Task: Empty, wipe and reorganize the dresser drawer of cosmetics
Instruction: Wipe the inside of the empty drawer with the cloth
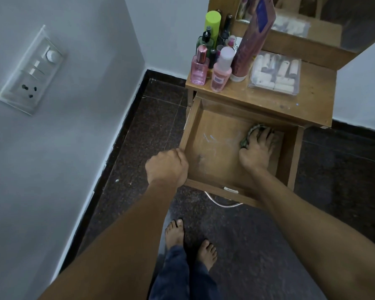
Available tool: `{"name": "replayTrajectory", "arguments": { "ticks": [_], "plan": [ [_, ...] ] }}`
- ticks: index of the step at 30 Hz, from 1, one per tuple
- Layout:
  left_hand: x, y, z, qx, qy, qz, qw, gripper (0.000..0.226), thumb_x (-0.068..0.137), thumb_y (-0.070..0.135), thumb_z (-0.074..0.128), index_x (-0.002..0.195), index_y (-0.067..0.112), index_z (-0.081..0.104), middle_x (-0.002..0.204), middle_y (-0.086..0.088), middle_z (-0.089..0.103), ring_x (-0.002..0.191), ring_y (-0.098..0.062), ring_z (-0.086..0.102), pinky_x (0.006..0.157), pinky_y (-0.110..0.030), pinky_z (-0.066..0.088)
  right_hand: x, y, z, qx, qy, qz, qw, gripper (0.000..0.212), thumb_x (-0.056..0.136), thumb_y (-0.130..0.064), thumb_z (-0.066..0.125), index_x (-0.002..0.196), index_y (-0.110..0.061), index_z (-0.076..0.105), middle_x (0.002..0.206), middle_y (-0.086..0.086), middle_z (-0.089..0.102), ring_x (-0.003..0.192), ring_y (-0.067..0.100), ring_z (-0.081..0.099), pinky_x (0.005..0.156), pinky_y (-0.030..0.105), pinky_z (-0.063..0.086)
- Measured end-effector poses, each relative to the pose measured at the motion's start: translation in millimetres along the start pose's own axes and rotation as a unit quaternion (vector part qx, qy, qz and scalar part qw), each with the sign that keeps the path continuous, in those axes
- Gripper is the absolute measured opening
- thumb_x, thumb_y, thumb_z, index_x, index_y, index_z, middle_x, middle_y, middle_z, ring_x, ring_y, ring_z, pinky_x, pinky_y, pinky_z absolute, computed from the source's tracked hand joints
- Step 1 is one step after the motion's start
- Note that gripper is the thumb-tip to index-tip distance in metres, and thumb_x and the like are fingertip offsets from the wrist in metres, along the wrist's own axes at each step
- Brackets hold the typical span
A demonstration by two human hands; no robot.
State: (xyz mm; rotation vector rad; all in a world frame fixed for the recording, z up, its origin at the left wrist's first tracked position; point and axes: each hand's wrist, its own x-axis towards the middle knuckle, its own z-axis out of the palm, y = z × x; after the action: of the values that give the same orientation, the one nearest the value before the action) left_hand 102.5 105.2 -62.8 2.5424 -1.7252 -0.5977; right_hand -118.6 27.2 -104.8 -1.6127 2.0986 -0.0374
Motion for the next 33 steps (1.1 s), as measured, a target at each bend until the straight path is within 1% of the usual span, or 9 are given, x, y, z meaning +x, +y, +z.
{"name": "replayTrajectory", "arguments": {
  "ticks": [4, 7, 9, 12, 16, 20, 23, 29, 33],
  "plan": [
    [0, 0, 1, 0.002, 0.006, 0.003, 1.0, 0.056, 0.106, 0.039, 0.027, 0.102, 0.009, 0.074, 0.102, -0.018, 0.073, 0.096, -0.04, 0.069, 0.082, -0.043, 0.052, 2, 3, 5, -0.018, 0.011, -0.042, 0.999, 0.074, 0.093, -0.015, 0.055, 0.159, -0.006, 0.024, 0.168, 0.024, 0.0, 0.156, 0.039, -0.005, 0.126, 0.05, 0.0],
    [0, 0, 1, 0.005, 0.007, 0.003, 1.0, 0.056, 0.106, 0.039, 0.027, 0.102, 0.009, 0.074, 0.103, -0.018, 0.073, 0.096, -0.04, 0.069, 0.084, -0.044, 0.052, 4, 5, 8, -0.029, -0.02, -0.136, 0.99, 0.072, 0.091, -0.014, 0.048, 0.16, -0.006, 0.025, 0.169, 0.023, 0.001, 0.157, 0.038, -0.005, 0.126, 0.047, -0.005],
    [0, 0, 0, 0.01, 0.004, 0.001, 1.0, 0.056, 0.106, 0.039, 0.026, 0.103, 0.01, 0.074, 0.103, -0.018, 0.073, 0.097, -0.04, 0.069, 0.084, -0.044, 0.053, 7, -2, 11, -0.013, -0.051, -0.2, 0.978, 0.072, 0.091, -0.008, 0.046, 0.159, -0.006, 0.026, 0.169, 0.021, 0.001, 0.157, 0.036, -0.006, 0.125, 0.046, -0.007],
    [0, 1, 0, 0.016, 0.0, 0.002, 1.0, 0.056, 0.106, 0.04, 0.025, 0.105, 0.011, 0.073, 0.104, -0.017, 0.073, 0.097, -0.04, 0.069, 0.084, -0.043, 0.052, 14, -13, 14, 0.007, -0.073, -0.23, 0.97, 0.074, 0.09, 0.004, 0.047, 0.16, -0.007, 0.023, 0.17, 0.016, -0.002, 0.157, 0.033, -0.009, 0.124, 0.045, -0.01],
    [2, 0, 3, 0.025, 0.005, -0.001, 1.0, 0.056, 0.106, 0.039, 0.026, 0.104, 0.011, 0.074, 0.104, -0.019, 0.073, 0.097, -0.041, 0.068, 0.082, -0.042, 0.051, 23, -17, 16, -0.023, -0.093, -0.276, 0.957, 0.075, 0.094, 0.001, 0.043, 0.162, -0.011, 0.015, 0.17, 0.011, -0.006, 0.157, 0.026, -0.013, 0.124, 0.04, -0.014],
    [2, -1, 4, 0.032, 0.006, -0.001, 0.999, 0.055, 0.106, 0.038, 0.026, 0.101, 0.01, 0.074, 0.102, -0.018, 0.073, 0.095, -0.04, 0.069, 0.08, -0.041, 0.051, 34, -25, 12, -0.051, -0.115, -0.338, 0.933, 0.077, 0.092, 0.002, 0.044, 0.162, -0.012, 0.015, 0.171, 0.01, -0.004, 0.157, 0.024, -0.01, 0.125, 0.038, -0.012],
    [2, 0, 4, 0.035, 0.008, 0.002, 0.999, 0.054, 0.105, 0.038, 0.027, 0.102, 0.011, 0.074, 0.101, -0.017, 0.073, 0.095, -0.04, 0.069, 0.08, -0.041, 0.051, 38, -31, 11, -0.061, -0.129, -0.361, 0.922, 0.081, 0.09, 0.004, 0.044, 0.162, -0.014, 0.015, 0.171, 0.007, -0.004, 0.157, 0.022, -0.011, 0.123, 0.035, -0.014],
    [1, 2, -2, 0.03, 0.003, 0.005, 1.0, 0.054, 0.105, 0.039, 0.028, 0.102, 0.01, 0.074, 0.101, -0.017, 0.073, 0.095, -0.039, 0.069, 0.081, -0.042, 0.051, 43, -31, 4, -0.092, -0.165, -0.385, 0.903, 0.08, 0.09, 0.004, 0.043, 0.162, -0.015, 0.014, 0.17, 0.006, -0.004, 0.157, 0.02, -0.011, 0.123, 0.035, -0.016],
    [5, 7, -10, 0.104, -0.004, 0.038, 0.994, 0.054, 0.105, 0.04, 0.028, 0.096, 0.012, 0.073, 0.09, -0.011, 0.072, 0.085, -0.033, 0.069, 0.071, -0.037, 0.044, 48, -36, -3, -0.091, -0.193, -0.385, 0.898, 0.08, 0.09, 0.006, 0.043, 0.162, -0.016, 0.017, 0.171, 0.007, -0.002, 0.157, 0.02, -0.01, 0.125, 0.037, -0.012]
  ]
}}
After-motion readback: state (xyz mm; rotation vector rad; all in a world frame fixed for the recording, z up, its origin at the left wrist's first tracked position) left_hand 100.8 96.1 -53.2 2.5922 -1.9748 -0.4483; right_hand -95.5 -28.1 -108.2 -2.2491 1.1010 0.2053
